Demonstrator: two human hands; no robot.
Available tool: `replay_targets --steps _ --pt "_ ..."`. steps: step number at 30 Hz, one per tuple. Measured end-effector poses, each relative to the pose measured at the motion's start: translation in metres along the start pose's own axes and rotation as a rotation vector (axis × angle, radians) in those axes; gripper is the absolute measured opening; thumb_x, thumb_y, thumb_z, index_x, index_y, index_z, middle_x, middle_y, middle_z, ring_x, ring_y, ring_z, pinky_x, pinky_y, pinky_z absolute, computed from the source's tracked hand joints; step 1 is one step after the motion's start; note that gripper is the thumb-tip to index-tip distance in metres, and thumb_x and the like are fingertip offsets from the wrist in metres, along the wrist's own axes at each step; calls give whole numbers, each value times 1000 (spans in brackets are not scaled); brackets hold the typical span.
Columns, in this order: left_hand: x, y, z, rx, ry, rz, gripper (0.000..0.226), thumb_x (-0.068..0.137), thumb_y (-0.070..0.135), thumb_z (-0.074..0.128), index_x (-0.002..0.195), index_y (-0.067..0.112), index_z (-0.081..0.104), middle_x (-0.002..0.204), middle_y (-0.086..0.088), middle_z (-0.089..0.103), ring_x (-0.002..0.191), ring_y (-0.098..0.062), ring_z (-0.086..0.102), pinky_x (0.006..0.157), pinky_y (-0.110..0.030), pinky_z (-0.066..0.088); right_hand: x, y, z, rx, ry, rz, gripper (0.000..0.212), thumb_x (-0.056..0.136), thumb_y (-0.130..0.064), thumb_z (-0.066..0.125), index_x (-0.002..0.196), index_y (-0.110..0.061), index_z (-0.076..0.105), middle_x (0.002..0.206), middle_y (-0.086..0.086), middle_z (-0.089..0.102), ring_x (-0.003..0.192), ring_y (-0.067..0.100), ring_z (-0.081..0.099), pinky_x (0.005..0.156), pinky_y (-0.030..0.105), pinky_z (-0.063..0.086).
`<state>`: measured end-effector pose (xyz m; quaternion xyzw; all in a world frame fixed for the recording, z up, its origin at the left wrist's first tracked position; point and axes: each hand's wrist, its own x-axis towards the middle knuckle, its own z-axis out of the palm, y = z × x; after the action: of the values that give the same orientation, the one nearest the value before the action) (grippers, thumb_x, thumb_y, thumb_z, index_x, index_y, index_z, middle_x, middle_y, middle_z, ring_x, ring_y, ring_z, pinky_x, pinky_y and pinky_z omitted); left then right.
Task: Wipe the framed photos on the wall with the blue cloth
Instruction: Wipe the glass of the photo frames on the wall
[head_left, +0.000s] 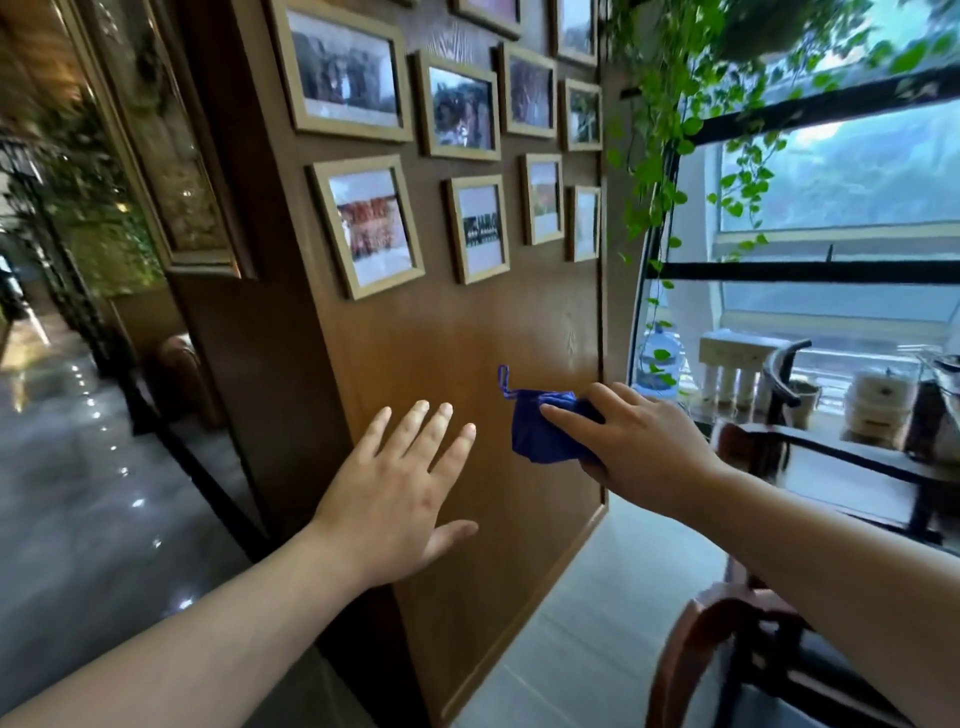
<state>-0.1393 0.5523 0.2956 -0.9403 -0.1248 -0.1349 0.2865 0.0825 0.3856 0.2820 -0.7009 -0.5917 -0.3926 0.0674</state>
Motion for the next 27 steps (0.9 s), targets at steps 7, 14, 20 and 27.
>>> replay_targets --steps 7,14,20,27 --pt "92 -62 41 42 23 5 86 83 74 34 145 15 36 148 -16 45 137 -34 40 106 -56 40 76 47 73 -13 25 42 59 79 -34 67 133 -24 46 104 8 59 86 25 58 56 32 48" --pt "192 -95 82 -27 84 43 85 81 73 39 142 14 42 143 -15 52 133 -33 45 104 -54 41 143 99 129 -72 39 65 60 77 -35 69 132 -23 48 103 7 60 85 24 58 56 33 49" --pt "287 -123 112 -34 136 137 85 90 71 27 153 17 7 162 -14 15 148 -33 9 119 -54 9 185 152 168 -147 47 128 64 68 -30 76 128 -21 54 100 9 62 81 27 61 51 33 49" --pt "403 -145 150 -59 259 172 87 90 70 28 153 15 3 162 -15 12 149 -34 6 120 -53 9 216 211 224 -237 41 275 66 67 -32 79 127 -22 55 98 8 62 79 27 61 48 32 48"
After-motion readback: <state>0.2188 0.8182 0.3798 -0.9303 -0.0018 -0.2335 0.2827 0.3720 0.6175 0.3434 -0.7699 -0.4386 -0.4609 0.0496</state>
